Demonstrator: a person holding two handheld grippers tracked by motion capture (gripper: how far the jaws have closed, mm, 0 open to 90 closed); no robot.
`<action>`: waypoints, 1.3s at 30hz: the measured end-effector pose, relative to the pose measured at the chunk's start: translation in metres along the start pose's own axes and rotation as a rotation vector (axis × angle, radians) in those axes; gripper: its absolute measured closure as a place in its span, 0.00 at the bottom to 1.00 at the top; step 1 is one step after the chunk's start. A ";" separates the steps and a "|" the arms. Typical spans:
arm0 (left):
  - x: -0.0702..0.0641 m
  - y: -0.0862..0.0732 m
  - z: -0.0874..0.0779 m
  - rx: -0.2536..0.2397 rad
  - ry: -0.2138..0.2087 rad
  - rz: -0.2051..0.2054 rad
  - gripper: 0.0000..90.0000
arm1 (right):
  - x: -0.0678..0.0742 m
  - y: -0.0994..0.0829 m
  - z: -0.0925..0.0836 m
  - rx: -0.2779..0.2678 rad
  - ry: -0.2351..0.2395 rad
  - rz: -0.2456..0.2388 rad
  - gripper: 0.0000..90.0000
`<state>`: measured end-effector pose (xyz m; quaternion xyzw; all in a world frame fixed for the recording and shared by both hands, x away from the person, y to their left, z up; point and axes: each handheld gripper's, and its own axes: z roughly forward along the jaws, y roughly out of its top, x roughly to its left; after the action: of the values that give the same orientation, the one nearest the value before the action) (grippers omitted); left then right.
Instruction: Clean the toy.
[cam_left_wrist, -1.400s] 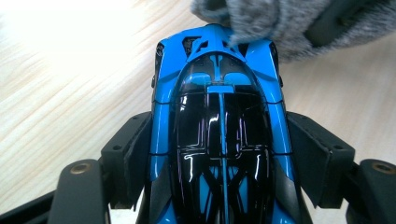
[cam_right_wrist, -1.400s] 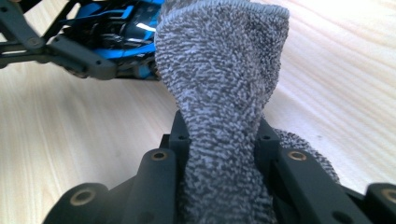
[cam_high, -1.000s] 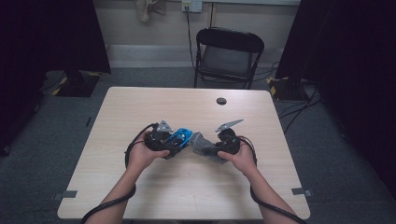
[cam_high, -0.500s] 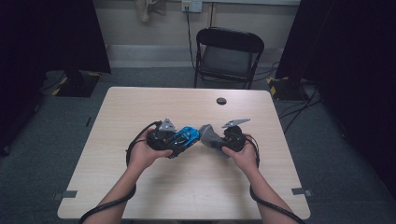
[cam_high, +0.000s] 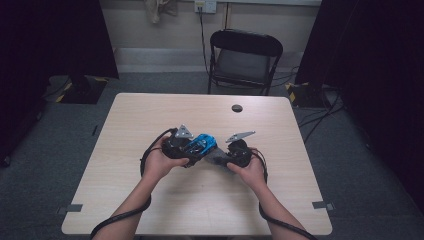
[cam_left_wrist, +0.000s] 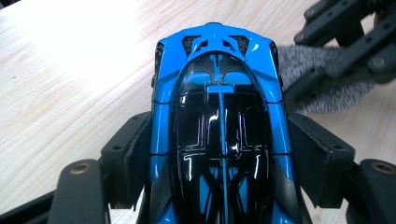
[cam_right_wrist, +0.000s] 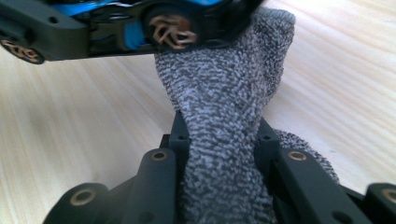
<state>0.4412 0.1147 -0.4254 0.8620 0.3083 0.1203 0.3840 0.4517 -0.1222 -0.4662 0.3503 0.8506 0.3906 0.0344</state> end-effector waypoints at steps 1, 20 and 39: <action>-0.001 0.001 0.002 0.000 0.006 0.005 0.31 | 0.004 0.001 0.002 0.001 0.009 -0.012 0.77; -0.002 0.007 0.010 -0.010 0.009 -0.022 0.31 | 0.023 0.002 0.014 0.003 0.058 -0.055 0.77; 0.002 0.010 0.011 -0.017 0.034 -0.043 0.31 | 0.044 0.005 0.026 0.025 0.142 -0.123 0.77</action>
<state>0.4521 0.1039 -0.4255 0.8497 0.3322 0.1295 0.3885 0.4300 -0.0761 -0.4715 0.2693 0.8755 0.4012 -0.0065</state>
